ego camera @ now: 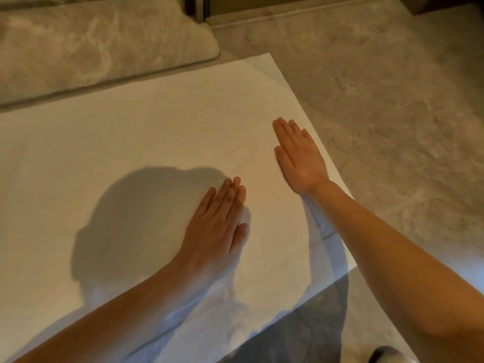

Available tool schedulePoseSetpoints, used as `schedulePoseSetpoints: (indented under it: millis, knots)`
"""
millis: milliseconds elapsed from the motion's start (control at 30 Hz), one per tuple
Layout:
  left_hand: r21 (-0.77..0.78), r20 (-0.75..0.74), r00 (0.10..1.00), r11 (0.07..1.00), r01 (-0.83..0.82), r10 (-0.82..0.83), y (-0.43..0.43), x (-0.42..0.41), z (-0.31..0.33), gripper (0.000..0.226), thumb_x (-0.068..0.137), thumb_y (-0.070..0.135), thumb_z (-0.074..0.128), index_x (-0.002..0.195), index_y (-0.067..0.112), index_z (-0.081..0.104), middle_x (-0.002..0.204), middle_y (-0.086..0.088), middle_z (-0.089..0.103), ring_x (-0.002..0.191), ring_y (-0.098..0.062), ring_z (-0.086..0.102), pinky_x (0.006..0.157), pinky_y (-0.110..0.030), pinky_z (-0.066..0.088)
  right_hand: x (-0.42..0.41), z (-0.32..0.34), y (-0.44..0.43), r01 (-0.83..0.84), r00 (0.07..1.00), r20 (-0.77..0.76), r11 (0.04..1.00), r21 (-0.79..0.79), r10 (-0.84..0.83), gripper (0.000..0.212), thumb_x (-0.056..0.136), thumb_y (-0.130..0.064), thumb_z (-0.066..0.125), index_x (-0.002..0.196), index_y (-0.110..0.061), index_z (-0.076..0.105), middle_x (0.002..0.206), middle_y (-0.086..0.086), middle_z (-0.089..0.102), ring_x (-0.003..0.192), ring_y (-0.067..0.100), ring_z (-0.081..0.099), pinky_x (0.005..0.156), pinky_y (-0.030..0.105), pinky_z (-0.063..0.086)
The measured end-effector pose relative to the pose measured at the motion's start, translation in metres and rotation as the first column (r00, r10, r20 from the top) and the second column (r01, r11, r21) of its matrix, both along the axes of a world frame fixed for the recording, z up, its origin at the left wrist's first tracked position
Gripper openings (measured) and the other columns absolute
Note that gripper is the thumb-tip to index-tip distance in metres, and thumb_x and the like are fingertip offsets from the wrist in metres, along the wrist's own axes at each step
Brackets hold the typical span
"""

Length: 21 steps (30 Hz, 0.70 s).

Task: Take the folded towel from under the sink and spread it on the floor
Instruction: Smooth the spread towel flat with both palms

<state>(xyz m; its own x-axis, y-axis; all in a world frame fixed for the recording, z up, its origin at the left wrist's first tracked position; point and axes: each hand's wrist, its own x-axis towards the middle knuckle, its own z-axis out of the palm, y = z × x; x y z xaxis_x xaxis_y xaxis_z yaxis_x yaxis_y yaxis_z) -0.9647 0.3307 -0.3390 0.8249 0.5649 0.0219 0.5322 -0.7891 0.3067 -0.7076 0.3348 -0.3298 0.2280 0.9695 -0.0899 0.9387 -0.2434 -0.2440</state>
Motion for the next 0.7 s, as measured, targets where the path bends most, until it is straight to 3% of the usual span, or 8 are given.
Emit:
schedulePoseSetpoints:
  millis: [167,300,400,500,600,700]
  knots:
    - [0.126,0.041,0.989,0.981,-0.147,0.143,0.084,0.005,0.010,0.065,0.097,0.036,0.028,0.151,0.001,0.030,0.159,-0.018,0.026,0.148,-0.032,0.024,0.121,-0.048,0.016,-0.001,-0.002,-0.001,-0.019,1.000,0.021,1.000,-0.005,0.019,0.056,0.104,-0.034,0.019,0.157,-0.018,0.013,0.164,-0.003,0.011,0.151,0.015,0.003,0.122,0.034,0.001]
    - [0.046,-0.020,0.967,0.966,-0.254,0.255,0.126,0.003,-0.001,0.065,0.099,0.036,0.033,0.154,0.003,0.020,0.163,-0.015,0.016,0.151,-0.028,0.012,0.123,-0.044,0.003,-0.023,0.007,0.011,0.019,1.000,-0.013,0.998,0.060,-0.018,0.054,0.104,-0.030,0.024,0.155,-0.014,0.022,0.163,0.002,0.019,0.151,0.021,0.009,0.121,0.034,0.002]
    - [0.085,0.003,0.969,0.965,-0.248,0.248,0.125,0.002,-0.007,0.067,0.098,0.039,0.027,0.153,0.002,0.023,0.161,-0.017,0.020,0.150,-0.029,0.016,0.123,-0.046,0.008,-0.072,0.011,0.041,-0.182,0.977,-0.088,0.975,0.127,0.194,0.054,0.103,-0.029,0.026,0.154,-0.012,0.026,0.161,0.005,0.024,0.150,0.022,0.014,0.122,0.034,0.005]
    - [0.092,0.020,0.970,0.966,-0.244,0.243,0.126,0.001,-0.009,0.067,0.099,0.041,0.023,0.153,0.002,0.025,0.161,-0.017,0.023,0.150,-0.028,0.018,0.123,-0.046,0.011,-0.094,0.000,0.065,-0.327,0.941,-0.069,0.942,0.071,0.332,0.053,0.104,-0.029,0.029,0.155,-0.014,0.022,0.162,0.003,0.022,0.150,0.020,0.012,0.122,0.034,0.004]
    - [0.087,0.022,0.968,0.964,-0.250,0.249,0.127,0.000,-0.013,0.067,0.098,0.040,0.025,0.153,0.002,0.024,0.161,-0.017,0.022,0.150,-0.028,0.019,0.122,-0.047,0.013,-0.054,-0.006,0.076,-0.279,0.960,0.007,0.959,0.055,0.279,0.053,0.105,-0.028,0.032,0.156,-0.017,0.020,0.162,0.001,0.020,0.150,0.019,0.012,0.120,0.033,0.004]
    - [0.096,0.019,0.969,0.964,-0.247,0.247,0.128,0.001,-0.011,0.068,0.097,0.040,0.025,0.152,0.001,0.025,0.161,-0.017,0.022,0.150,-0.028,0.019,0.122,-0.047,0.014,0.004,-0.003,0.075,-0.094,0.995,0.036,0.994,0.052,0.092,0.053,0.105,-0.027,0.030,0.155,-0.014,0.019,0.162,0.004,0.018,0.150,0.022,0.012,0.120,0.034,0.005]
